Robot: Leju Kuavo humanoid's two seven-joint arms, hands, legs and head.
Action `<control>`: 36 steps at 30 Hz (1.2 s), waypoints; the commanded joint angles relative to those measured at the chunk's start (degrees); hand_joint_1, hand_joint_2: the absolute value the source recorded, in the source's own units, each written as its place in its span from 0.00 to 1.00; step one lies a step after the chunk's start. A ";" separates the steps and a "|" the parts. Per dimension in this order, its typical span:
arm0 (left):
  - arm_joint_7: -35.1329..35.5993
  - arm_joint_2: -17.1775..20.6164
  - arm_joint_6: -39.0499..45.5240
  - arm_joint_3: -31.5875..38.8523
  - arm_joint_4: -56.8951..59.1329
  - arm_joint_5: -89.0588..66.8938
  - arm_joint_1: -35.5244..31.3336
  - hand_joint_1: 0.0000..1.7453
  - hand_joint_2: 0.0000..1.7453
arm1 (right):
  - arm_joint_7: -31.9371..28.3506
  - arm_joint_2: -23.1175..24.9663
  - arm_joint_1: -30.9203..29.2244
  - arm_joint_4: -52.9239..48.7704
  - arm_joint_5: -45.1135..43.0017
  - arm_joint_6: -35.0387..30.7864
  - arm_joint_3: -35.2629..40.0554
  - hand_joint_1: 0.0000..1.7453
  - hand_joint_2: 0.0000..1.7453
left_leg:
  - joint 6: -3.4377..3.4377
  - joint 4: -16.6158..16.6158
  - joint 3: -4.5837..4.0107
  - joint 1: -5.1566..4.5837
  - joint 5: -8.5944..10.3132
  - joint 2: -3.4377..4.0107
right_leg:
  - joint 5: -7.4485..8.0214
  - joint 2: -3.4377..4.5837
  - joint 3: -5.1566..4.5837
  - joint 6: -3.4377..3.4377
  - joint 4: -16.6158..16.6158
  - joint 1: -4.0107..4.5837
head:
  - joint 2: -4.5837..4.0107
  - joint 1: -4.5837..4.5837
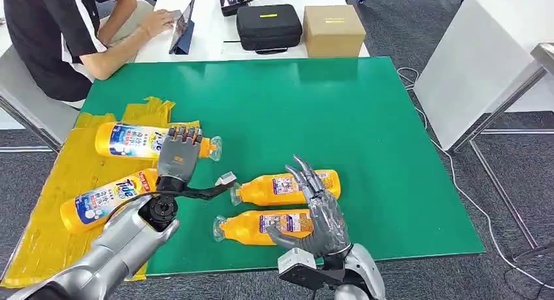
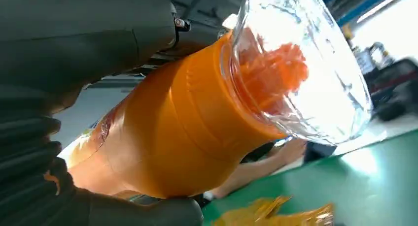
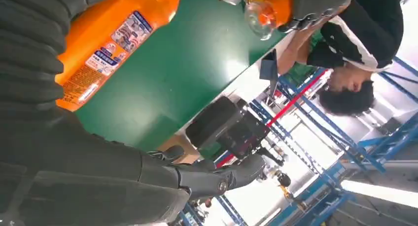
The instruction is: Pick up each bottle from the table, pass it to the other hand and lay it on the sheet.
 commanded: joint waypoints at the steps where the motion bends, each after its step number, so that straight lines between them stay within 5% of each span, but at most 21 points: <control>1: -1.68 0.84 -3.75 9.59 5.58 -0.21 -4.00 1.00 1.00 | -0.38 -1.04 -1.95 5.03 -0.75 0.49 1.93 0.00 1.00 | -0.13 0.00 0.08 0.06 -0.05 0.09 | -0.01 0.07 0.08 -0.04 -0.04 0.05 | -0.02 0.00; 18: -7.28 0.23 -5.28 26.38 11.72 0.95 -4.47 0.99 1.00 | -1.52 -2.98 -3.29 10.65 -2.81 -0.73 3.59 0.00 1.00 | -0.16 -0.04 0.21 0.07 -0.08 0.16 | -0.01 0.14 0.21 -0.04 -0.09 0.05 | -0.02 0.00; 20: -8.27 -0.05 -5.64 28.35 12.82 0.52 -4.04 0.81 1.00 | -1.99 -3.17 -4.15 12.39 -3.35 -0.80 4.05 0.00 1.00 | -0.20 -0.06 0.30 0.06 -0.10 0.16 | -0.03 0.14 0.30 -0.05 -0.10 0.05 | -0.02 0.00; 21: -9.45 -0.39 -5.15 29.97 13.19 0.88 -3.66 0.62 1.00 | -2.03 -3.20 -4.50 12.83 -3.45 -0.92 4.30 0.00 1.00 | -0.16 -0.05 0.21 0.07 -0.07 0.15 | 0.00 0.13 0.22 -0.04 -0.10 0.06 | -0.02 0.00; 23: -11.06 -1.00 -5.08 31.56 13.90 0.77 -3.14 0.72 1.00 | -2.00 -3.09 -5.18 13.58 -3.52 -0.97 4.65 0.00 1.00 | -0.16 -0.09 0.26 0.05 -0.07 0.20 | 0.01 0.17 0.25 -0.04 -0.13 0.04 | 0.00 0.00; 25: -11.09 -1.06 -4.96 31.60 13.92 0.70 -3.02 0.72 1.00 | -1.99 -3.02 -5.28 13.61 -3.54 -0.97 4.68 0.00 1.00 | -0.10 -0.06 0.16 0.04 -0.04 0.09 | 0.00 0.07 0.17 -0.03 -0.09 0.03 | -0.02 0.00; 26: -11.57 -1.43 -5.24 32.19 14.14 0.98 -3.00 0.56 1.00 | -1.91 -2.97 -5.55 13.78 -3.58 -0.92 4.80 0.00 1.00 | -0.10 -0.07 0.17 0.04 -0.04 0.07 | -0.01 0.06 0.19 -0.03 -0.10 0.03 | 0.00 0.02; 27: -13.20 -1.94 -5.83 33.73 14.48 1.52 -3.07 0.18 1.00 | -1.77 -3.11 -5.98 14.14 -3.60 -0.89 5.16 0.00 1.00 | -0.14 -0.09 0.26 0.04 -0.07 0.11 | -0.02 0.09 0.27 -0.03 -0.12 0.03 | -0.02 0.00; 28: -14.55 -2.29 -6.24 34.67 14.68 1.90 -3.09 0.00 1.00 | -1.71 -3.37 -6.47 14.53 -3.57 -0.88 5.53 0.00 1.00 | -0.12 -0.08 0.24 0.03 -0.06 0.11 | -0.01 0.10 0.24 -0.02 -0.11 0.02 | -0.02 0.00; 36: -17.49 -3.85 -9.06 37.89 16.33 1.83 -4.70 0.00 1.00 | -1.45 -4.11 -7.51 16.69 -4.25 -1.77 6.25 0.00 1.00 | -0.16 -0.10 0.36 0.02 -0.06 0.09 | -0.02 0.07 0.38 -0.02 -0.13 0.01 | -0.02 0.00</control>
